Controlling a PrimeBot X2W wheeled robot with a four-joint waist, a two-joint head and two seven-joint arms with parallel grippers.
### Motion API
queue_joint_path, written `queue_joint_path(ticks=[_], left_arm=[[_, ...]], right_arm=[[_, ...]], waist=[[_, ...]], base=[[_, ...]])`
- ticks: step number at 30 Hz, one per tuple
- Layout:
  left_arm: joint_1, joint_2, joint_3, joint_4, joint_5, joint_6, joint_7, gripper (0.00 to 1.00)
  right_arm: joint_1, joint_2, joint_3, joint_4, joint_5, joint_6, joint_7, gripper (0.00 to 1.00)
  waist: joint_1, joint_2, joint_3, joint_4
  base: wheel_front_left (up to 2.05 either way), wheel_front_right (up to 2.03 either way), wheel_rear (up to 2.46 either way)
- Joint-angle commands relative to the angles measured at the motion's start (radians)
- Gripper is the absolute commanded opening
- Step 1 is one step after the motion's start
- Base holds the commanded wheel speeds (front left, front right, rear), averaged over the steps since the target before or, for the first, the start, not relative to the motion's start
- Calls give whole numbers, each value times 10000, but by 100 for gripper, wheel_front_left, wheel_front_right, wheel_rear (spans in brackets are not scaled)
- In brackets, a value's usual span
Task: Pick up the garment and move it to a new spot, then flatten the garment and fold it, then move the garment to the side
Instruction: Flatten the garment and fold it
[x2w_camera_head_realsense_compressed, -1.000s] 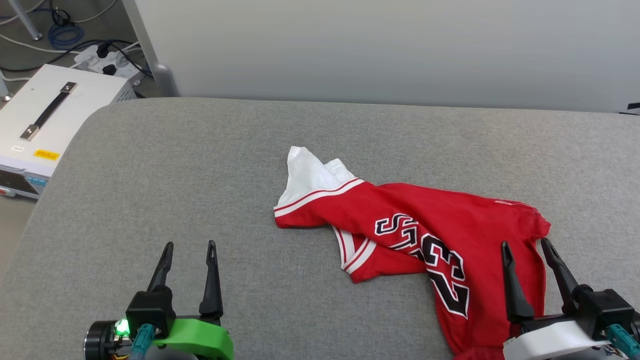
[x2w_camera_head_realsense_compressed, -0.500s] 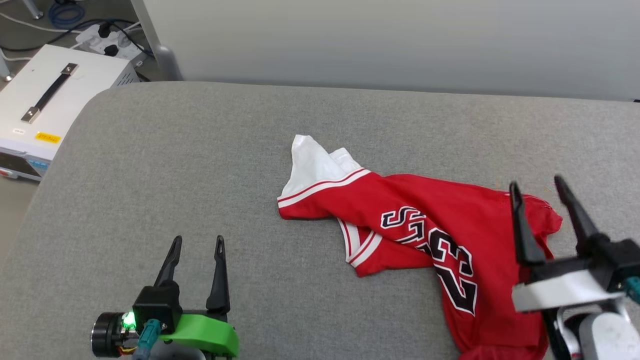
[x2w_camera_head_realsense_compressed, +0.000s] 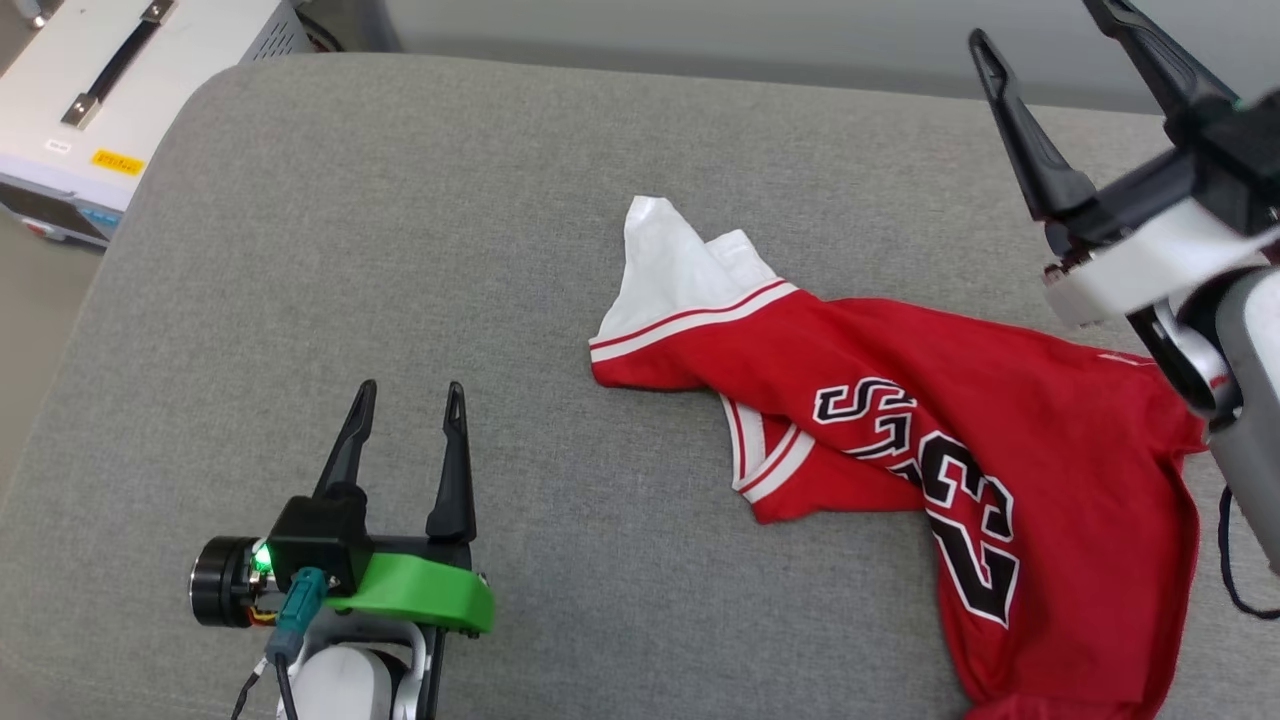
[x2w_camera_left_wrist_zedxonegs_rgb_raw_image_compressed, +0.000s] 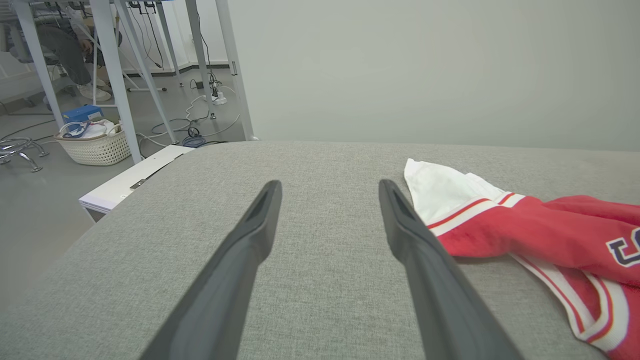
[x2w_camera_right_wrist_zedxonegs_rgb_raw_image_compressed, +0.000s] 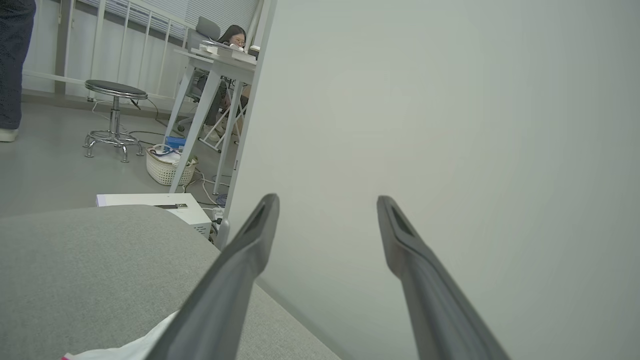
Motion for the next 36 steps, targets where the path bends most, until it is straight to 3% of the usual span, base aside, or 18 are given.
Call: queue_joint_path(ticks=[1,2,5,9,14,20,30,31,32,36], left_arm=[[-219,-65,-23,-52,-33,-20,-57,100],[-328,-73,-65,-102,-77,5,-57,100],[-469,-80,-177,-168,-180,41,-57,100],[-621,-82,-368,-242,-365,161,-57,100],[-810,-84,-524,-319,-534,293,-57,100],[-1036,-84,-787,-364,-740,415,-57,100],[-1184,-85,-904,-338,-837,533,-57,100],[-1195,-85,-891,-321,-826,530,-57,100],[-1214,-85,-878,-297,-807,523,-57,100],[-1227,-85,-849,-230,-733,498,-57,100]], right_arm=[[-568,-192,581,232,429,-6,408,100],[-1390,-591,1753,591,1170,-6,1311,100],[-2489,-1160,3582,1041,2349,-6,2922,100],[-3530,-1676,5450,1532,3897,-6,5233,100],[-4363,-2125,7020,2013,5201,-6,7667,100],[-4537,-2410,8040,2600,5989,-6,8765,100],[-3695,-2538,8693,3118,6167,-6,9298,100],[-3709,-2519,8705,3084,6127,-6,9253,28],[-3733,-2497,8715,3049,6104,-6,9158,0],[-3963,-2367,8660,3058,6217,-6,8244,0]], waist=[[0,0,474,405],[0,0,652,516],[0,0,900,683],[0,0,1218,874],[0,0,1618,1079],[0,0,2056,1337],[0,0,2368,1411],[0,0,2359,1389],[0,0,2330,1361],[0,0,2096,1248]], base=[[0,0,0],[0,0,0],[0,0,0],[0,0,0],[0,0,0],[0,0,0],[0,0,0],[0,0,0],[0,0,0],[0,0,0]])
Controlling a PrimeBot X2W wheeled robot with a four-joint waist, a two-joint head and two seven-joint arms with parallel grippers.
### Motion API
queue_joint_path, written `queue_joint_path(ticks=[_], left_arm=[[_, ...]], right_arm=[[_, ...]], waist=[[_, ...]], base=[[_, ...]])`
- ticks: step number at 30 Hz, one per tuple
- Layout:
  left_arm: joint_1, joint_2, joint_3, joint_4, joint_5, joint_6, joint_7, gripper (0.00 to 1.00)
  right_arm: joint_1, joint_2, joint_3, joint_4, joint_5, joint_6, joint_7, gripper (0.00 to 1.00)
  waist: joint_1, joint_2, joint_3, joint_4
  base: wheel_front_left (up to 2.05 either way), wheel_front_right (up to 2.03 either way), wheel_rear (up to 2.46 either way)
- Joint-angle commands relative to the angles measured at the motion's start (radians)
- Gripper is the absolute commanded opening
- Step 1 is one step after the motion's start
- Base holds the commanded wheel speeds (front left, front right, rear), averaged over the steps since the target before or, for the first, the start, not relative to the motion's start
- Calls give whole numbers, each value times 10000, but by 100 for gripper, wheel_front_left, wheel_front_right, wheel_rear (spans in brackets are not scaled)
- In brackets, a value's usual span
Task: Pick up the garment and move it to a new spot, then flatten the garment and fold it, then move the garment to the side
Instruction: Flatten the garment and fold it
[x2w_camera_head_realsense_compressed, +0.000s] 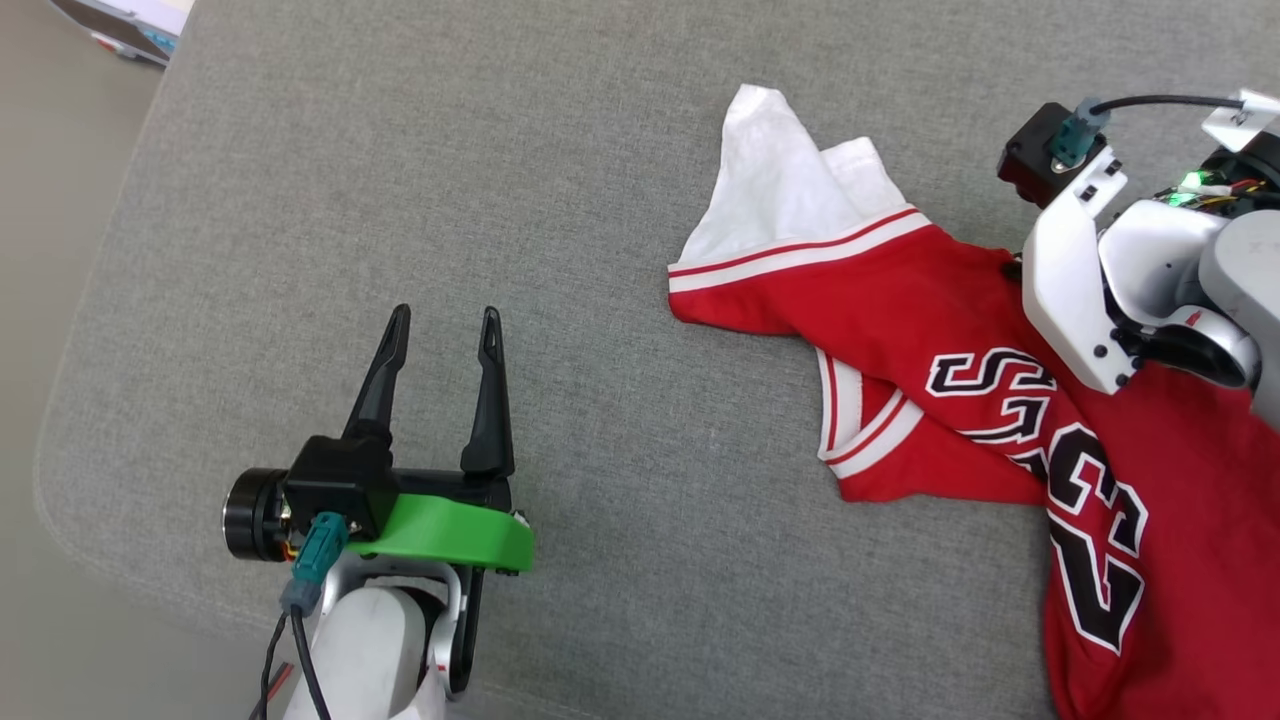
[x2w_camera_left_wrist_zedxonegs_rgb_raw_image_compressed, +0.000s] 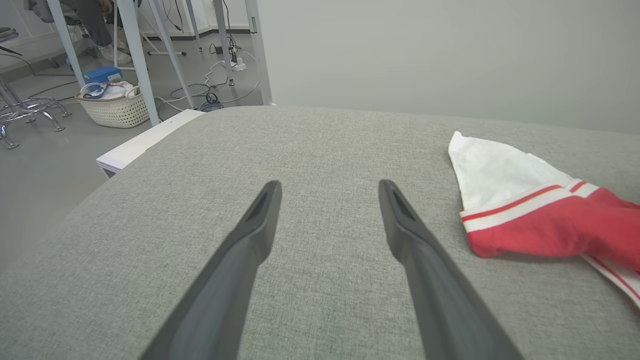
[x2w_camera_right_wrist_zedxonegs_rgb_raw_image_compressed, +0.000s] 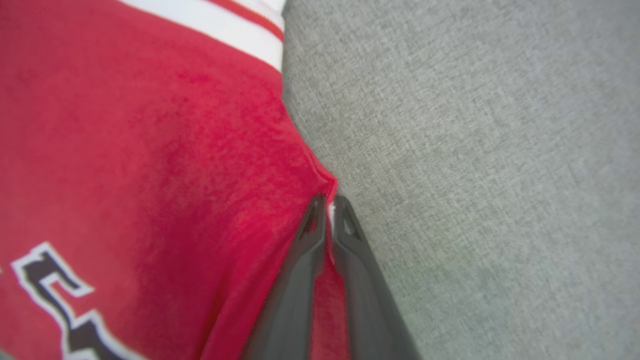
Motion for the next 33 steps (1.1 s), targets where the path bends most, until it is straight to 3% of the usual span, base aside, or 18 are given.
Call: queue_joint_path(ticks=[1,9,16,25,33], left_arm=[[-156,-47,13,46,77,3,-57,100],[270,-47,133,197,240,-62,-57,100],[735,-47,184,290,252,-107,-57,100],[1295,-47,232,383,212,-93,-57,100],[1623,-47,234,444,277,-142,-57,100]], right_arm=[[403,134,218,197,89,-6,-288,0],[48,82,-343,181,64,-6,-2819,0],[891,-614,-1077,-1,174,-6,-4301,0],[3605,-1280,-2855,45,400,-6,-5706,0],[6713,-1029,-4550,450,507,-6,-6295,0]], waist=[[-1,0,-194,-102],[-1,0,-1124,-488],[-1,0,-1832,-903],[-1,0,-2507,-1511],[-1,0,-2925,-1887]], base=[[0,0,0],[0,0,0],[0,0,0],[0,0,0],[0,0,0]])
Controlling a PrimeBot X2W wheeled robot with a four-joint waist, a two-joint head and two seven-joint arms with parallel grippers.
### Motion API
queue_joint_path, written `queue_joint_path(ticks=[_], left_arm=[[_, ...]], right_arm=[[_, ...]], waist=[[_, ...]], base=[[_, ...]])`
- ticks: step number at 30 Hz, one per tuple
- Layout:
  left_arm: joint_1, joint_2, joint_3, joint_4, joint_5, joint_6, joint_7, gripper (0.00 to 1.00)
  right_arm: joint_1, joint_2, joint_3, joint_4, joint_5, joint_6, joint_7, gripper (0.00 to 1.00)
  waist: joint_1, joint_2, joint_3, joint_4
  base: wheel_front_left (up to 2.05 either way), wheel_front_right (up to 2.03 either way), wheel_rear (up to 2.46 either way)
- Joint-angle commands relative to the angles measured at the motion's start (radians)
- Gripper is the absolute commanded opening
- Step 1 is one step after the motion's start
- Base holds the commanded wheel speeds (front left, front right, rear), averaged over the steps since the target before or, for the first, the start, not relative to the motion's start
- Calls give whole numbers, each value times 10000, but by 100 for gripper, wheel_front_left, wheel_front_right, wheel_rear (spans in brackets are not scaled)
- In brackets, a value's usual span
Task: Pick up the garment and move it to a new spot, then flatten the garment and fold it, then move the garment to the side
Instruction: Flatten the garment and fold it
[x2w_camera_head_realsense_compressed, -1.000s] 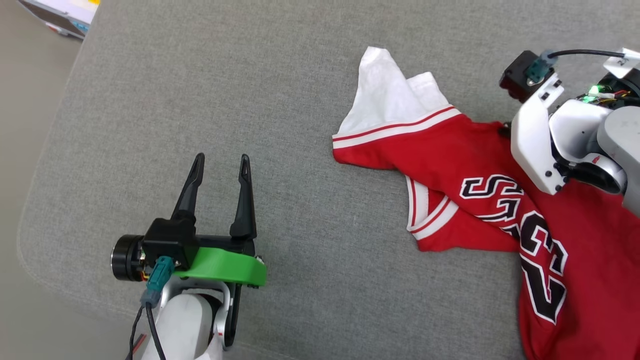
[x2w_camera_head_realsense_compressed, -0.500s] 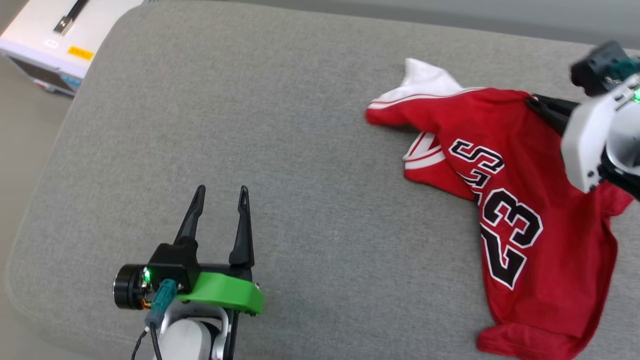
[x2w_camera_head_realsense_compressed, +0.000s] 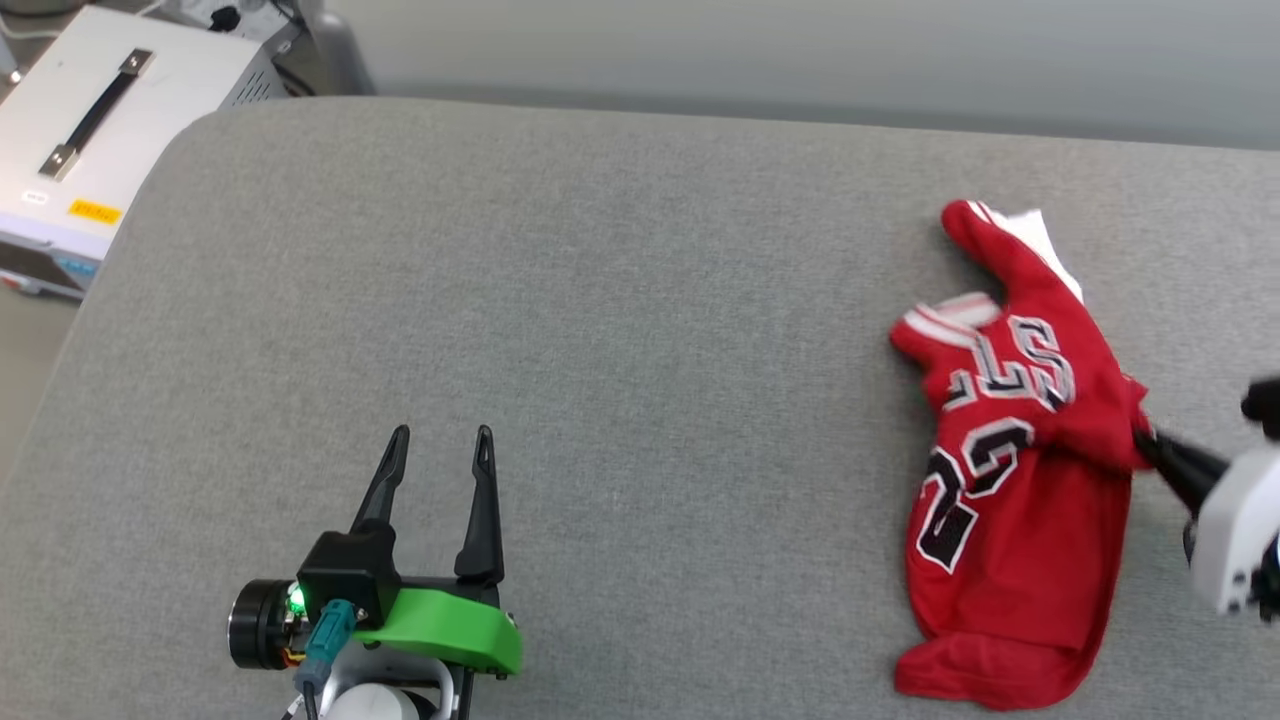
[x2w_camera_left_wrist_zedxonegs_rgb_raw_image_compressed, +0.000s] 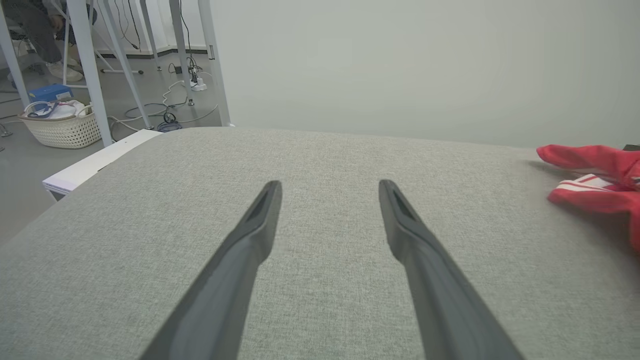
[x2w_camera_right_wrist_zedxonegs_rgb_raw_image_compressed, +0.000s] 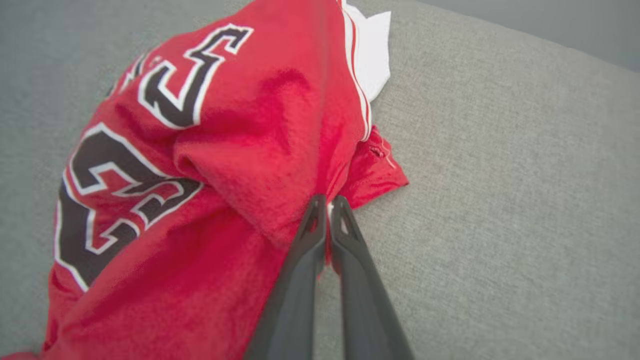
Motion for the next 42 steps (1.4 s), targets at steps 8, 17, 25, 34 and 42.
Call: queue_joint_path(ticks=[8,17,25,34,42], left_arm=[[145,-45,33,6,136,-73,-57,100],[255,-45,103,42,190,-82,-57,100],[333,-45,92,-30,232,-72,-57,100],[197,-45,102,-175,295,-82,-57,100],[-123,-45,18,-269,355,-152,-57,100]], right_arm=[[2696,843,-1516,412,-394,-6,26,0],[3225,1495,-3826,-369,-1876,-6,-399,100],[3769,1690,-6729,-2635,-3634,-6,68,100],[3089,1753,-7849,-5904,-4632,-6,2137,100],[910,1129,-5757,-5981,-4064,-6,4652,100]], waist=[[0,-1,-274,-281],[0,-1,-486,-436],[0,-1,-604,-416],[0,-1,-442,-317],[0,-1,-26,-16]], base=[[0,0,0],[0,0,0],[0,0,0],[0,0,0],[0,0,0]])
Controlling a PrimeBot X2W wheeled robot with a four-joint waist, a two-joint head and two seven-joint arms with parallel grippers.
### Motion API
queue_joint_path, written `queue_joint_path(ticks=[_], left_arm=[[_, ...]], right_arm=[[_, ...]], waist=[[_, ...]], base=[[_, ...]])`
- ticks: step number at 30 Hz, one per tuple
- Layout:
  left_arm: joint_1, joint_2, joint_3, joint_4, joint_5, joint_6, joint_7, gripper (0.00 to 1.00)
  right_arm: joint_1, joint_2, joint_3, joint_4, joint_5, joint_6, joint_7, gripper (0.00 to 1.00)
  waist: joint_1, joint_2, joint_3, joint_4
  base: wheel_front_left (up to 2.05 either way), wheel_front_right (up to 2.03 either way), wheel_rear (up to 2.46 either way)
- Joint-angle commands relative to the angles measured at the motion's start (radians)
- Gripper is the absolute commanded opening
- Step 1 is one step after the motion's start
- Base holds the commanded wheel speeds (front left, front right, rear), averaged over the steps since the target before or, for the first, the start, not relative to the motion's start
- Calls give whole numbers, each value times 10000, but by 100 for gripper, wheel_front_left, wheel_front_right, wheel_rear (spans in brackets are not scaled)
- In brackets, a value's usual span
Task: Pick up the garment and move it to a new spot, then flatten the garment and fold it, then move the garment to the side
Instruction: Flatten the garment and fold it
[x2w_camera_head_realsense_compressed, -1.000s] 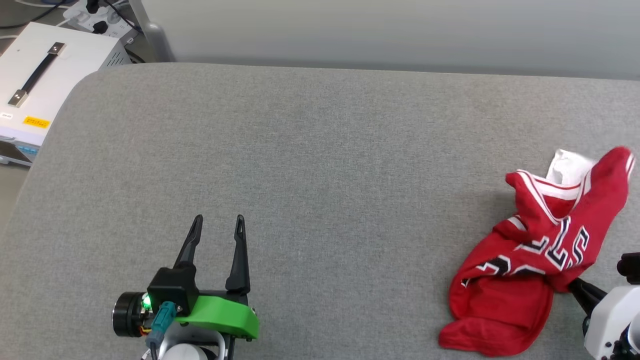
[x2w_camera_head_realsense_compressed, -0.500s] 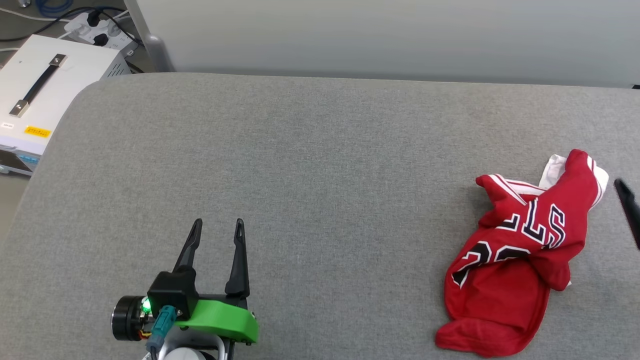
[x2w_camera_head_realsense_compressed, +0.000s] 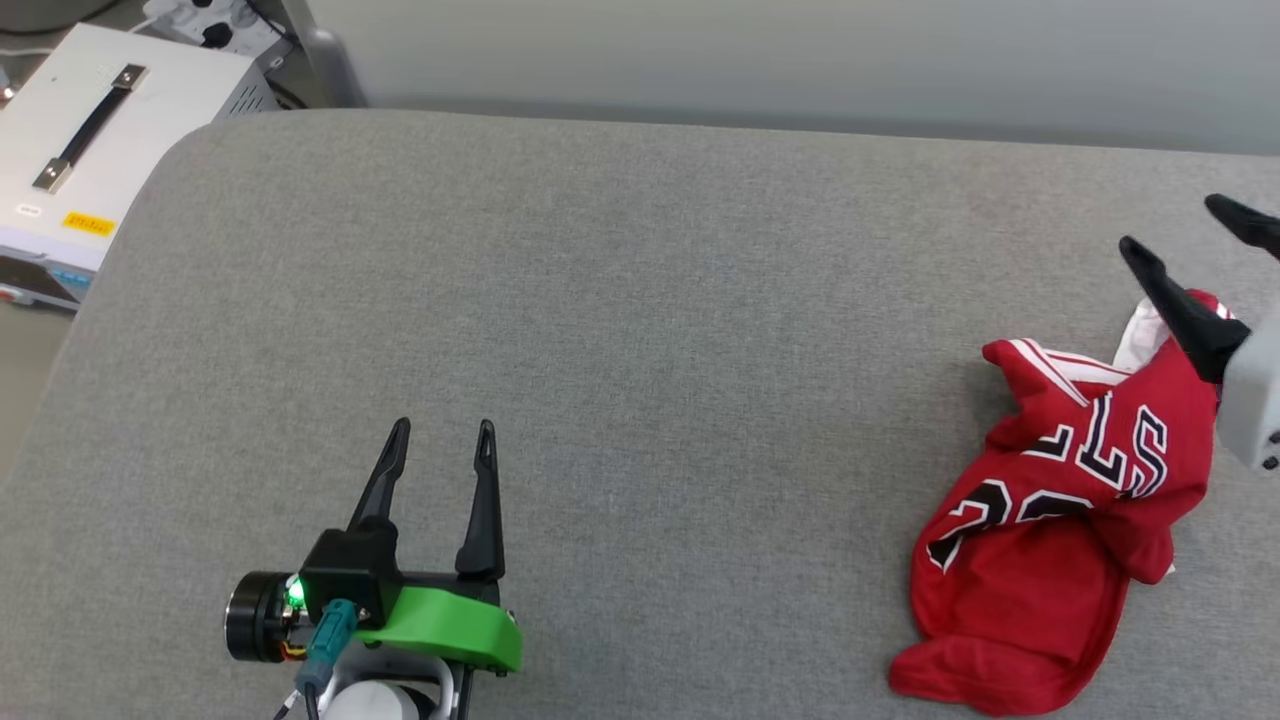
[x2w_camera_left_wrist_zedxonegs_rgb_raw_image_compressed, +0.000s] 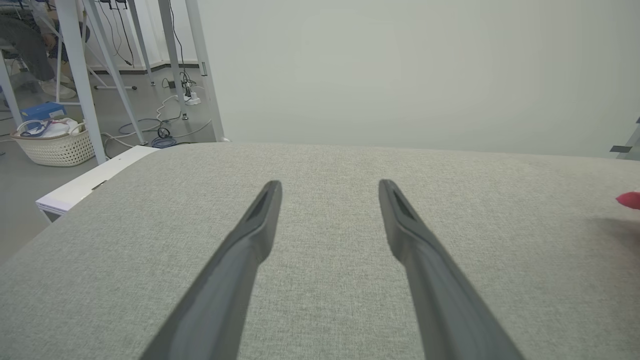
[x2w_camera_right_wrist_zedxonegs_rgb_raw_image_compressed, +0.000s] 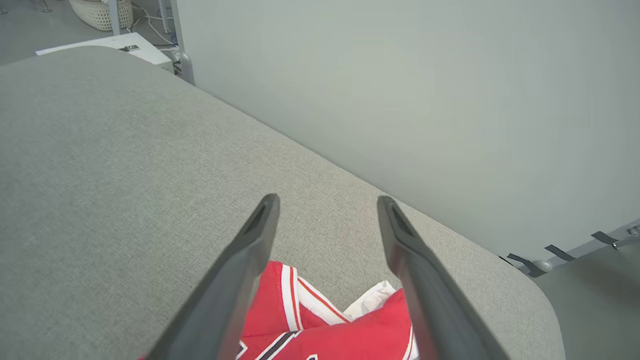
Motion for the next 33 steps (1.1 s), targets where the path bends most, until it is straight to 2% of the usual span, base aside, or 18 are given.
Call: queue_joint_path(ticks=[1,7,11,19,26,27,28,31,33], left_arm=[[-188,-43,-41,-63,59,3,-57,100],[-372,-43,-147,-90,-91,88,-57,100],[-582,-43,-248,-131,-196,130,-57,100],[-1120,-43,-550,-148,-393,205,-57,100],[-1190,-43,-565,-86,-471,306,-57,100],[-1174,-43,-542,-81,-466,315,-57,100],[-1148,-43,-507,-71,-457,324,-57,100],[-1122,-43,-472,-35,-414,316,-57,100],[-1102,-43,-449,-7,-387,300,-57,100]], right_arm=[[-354,-140,313,263,250,-6,488,100],[-1543,-596,1792,1507,1170,-6,2911,100],[-2107,-744,2830,2298,1354,-6,3960,100],[-2608,-344,4187,4315,1446,-6,4215,100],[-2384,-315,5219,5604,1874,-6,3945,100],[-2405,-309,5301,5670,1931,-6,3868,41],[-2457,-292,5380,5709,2004,-6,3707,0],[-2708,-250,5408,5733,2126,-6,2994,0],[-2994,-238,5357,5559,2077,-6,1798,0]], waist=[[1,0,190,166],[1,0,654,447],[1,0,1072,651],[1,0,1809,1130],[1,0,1885,1224],[1,0,1871,1198],[1,0,1840,1154],[1,0,1719,1027],[1,0,1482,916]], base=[[0,0,0],[0,0,0],[0,0,0],[0,0,0],[0,0,0],[0,0,0],[0,0,0],[0,0,0],[0,0,0]])
